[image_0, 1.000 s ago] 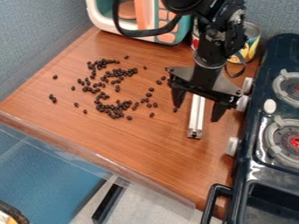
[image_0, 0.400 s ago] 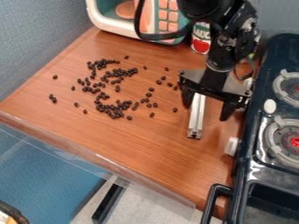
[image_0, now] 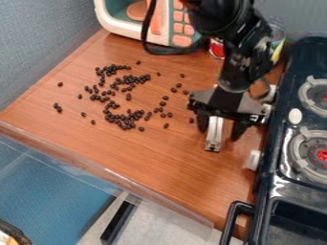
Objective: Sweep into pile
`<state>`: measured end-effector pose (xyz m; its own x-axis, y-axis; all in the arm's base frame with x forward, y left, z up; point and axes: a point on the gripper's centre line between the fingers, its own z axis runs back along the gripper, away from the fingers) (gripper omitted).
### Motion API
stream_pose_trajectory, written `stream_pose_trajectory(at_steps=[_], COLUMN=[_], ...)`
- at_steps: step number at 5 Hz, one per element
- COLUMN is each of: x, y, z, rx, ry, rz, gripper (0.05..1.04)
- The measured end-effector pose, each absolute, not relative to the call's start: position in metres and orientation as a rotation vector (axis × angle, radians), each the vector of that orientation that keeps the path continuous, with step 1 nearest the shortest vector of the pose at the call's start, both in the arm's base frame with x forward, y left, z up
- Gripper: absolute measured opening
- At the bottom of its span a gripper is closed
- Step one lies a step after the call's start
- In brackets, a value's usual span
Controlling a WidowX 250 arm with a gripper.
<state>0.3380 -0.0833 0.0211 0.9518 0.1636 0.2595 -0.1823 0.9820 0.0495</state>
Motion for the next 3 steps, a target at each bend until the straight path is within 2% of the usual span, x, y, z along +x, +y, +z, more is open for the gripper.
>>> stream_pose_trajectory(at_steps=[1,2,3], x=[0.324,0.311,0.3], y=[-0.078,-0.074,-0.069], z=[0.013,0.015,0.036], rx=[0.078,0.077,0.067], ry=[-0.228,-0.227,-0.279], rz=[0.235,0.246,0.185], gripper=[0.388,0.381,0.381])
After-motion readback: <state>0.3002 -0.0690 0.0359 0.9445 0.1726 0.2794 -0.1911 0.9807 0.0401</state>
